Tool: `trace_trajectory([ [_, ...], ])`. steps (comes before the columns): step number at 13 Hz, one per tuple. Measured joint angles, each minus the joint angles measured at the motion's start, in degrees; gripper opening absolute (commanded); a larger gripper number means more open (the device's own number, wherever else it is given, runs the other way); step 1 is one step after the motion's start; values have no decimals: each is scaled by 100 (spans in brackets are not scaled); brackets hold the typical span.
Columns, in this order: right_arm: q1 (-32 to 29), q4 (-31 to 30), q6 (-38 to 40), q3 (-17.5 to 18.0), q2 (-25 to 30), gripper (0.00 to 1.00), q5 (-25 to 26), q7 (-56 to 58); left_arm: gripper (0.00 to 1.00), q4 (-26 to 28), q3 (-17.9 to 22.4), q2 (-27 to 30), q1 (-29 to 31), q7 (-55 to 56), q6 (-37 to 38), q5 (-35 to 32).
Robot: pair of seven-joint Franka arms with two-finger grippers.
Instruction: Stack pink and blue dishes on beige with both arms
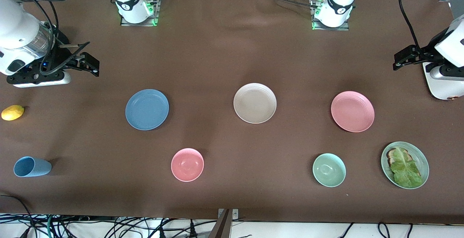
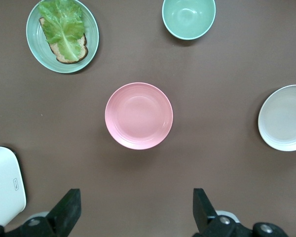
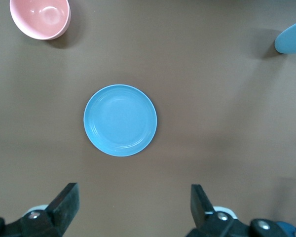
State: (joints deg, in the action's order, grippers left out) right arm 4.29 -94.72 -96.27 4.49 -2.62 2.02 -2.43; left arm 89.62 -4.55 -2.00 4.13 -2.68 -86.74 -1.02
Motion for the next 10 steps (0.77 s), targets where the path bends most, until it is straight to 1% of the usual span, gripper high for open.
trace_trajectory([
  [10,0,-43,-54,0,-2,100,0,-1,100,0,0,0,4,0,0,0],
])
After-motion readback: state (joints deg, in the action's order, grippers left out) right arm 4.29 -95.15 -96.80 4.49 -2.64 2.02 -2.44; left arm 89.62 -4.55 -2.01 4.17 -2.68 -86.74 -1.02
